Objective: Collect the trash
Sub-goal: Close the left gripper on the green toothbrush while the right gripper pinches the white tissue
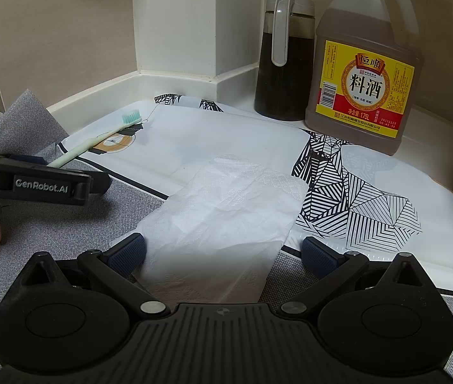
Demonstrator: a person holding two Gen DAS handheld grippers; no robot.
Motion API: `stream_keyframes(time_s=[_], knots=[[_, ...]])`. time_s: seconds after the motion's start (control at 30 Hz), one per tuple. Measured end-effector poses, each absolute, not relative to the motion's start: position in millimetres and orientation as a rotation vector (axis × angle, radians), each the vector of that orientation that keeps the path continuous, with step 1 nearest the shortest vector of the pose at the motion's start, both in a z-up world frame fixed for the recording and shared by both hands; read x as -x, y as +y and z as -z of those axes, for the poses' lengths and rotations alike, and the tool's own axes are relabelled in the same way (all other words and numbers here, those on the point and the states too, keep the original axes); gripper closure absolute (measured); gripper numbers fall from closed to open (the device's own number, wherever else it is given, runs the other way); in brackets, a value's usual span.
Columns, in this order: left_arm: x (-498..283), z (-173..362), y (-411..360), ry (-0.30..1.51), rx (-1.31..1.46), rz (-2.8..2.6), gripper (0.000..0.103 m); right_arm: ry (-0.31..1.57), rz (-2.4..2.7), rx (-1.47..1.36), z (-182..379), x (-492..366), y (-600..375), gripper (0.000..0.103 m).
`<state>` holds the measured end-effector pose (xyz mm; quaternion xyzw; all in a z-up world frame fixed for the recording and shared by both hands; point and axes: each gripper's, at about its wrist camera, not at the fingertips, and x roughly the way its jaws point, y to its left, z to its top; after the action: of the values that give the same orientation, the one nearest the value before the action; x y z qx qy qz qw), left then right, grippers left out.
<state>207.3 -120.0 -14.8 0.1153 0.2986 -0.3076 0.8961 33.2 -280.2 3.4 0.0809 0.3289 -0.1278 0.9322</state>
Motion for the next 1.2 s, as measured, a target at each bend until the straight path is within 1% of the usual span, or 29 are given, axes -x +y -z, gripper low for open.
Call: stream_keyframes(time_s=[0.03,0.07,0.1,0.13,0.17,0.2,0.27,0.3,0.33,0.57,0.8,0.97,1.07,1.2], knots=[[-207,15,-121,0.618,-0.238,0.632,0.000,0.673,0.261,-0.167,-3,-33,-280,0.000],[-205,14,-120,0.619,-0.236,0.628,0.004,0.670,0.258,-0.170,-4,-32,-281,0.001],[-203,12,-120,0.612,-0.232,0.626,0.011,0.659,0.259,-0.169,-5,-31,-280,0.004],[-199,9,-118,0.602,-0.230,0.626,0.037,0.638,0.264,-0.170,-7,-28,-280,0.022],[-197,5,-116,0.607,-0.224,0.631,0.075,0.620,0.264,-0.173,-8,-26,-280,0.047],[-197,2,-114,0.630,-0.208,0.641,0.092,0.611,0.265,-0.179,-9,-24,-281,0.057],[-194,0,-111,0.670,-0.181,0.645,0.090,0.598,0.261,-0.208,-10,-22,-285,0.085],[-189,-1,-110,0.672,-0.188,0.643,0.090,0.591,0.252,-0.231,-9,-21,-288,0.092],[-183,0,-110,0.670,-0.198,0.646,0.090,0.580,0.243,-0.266,-9,-20,-292,0.094],[-134,-1,-96,0.652,-0.220,0.692,0.091,0.505,0.209,-0.375,-14,-11,-302,0.094],[-94,-30,-65,0.580,-0.171,0.692,0.090,0.390,0.181,-0.422,-26,3,-306,0.094],[-73,-41,-47,0.571,-0.173,0.678,0.090,0.369,0.182,-0.439,-26,6,-309,0.094],[-69,-30,-47,0.619,-0.222,0.662,0.090,0.402,0.206,-0.441,-22,5,-312,0.094],[-77,1,-53,0.701,-0.267,0.659,0.090,0.482,0.240,-0.433,-14,-1,-314,0.094]])
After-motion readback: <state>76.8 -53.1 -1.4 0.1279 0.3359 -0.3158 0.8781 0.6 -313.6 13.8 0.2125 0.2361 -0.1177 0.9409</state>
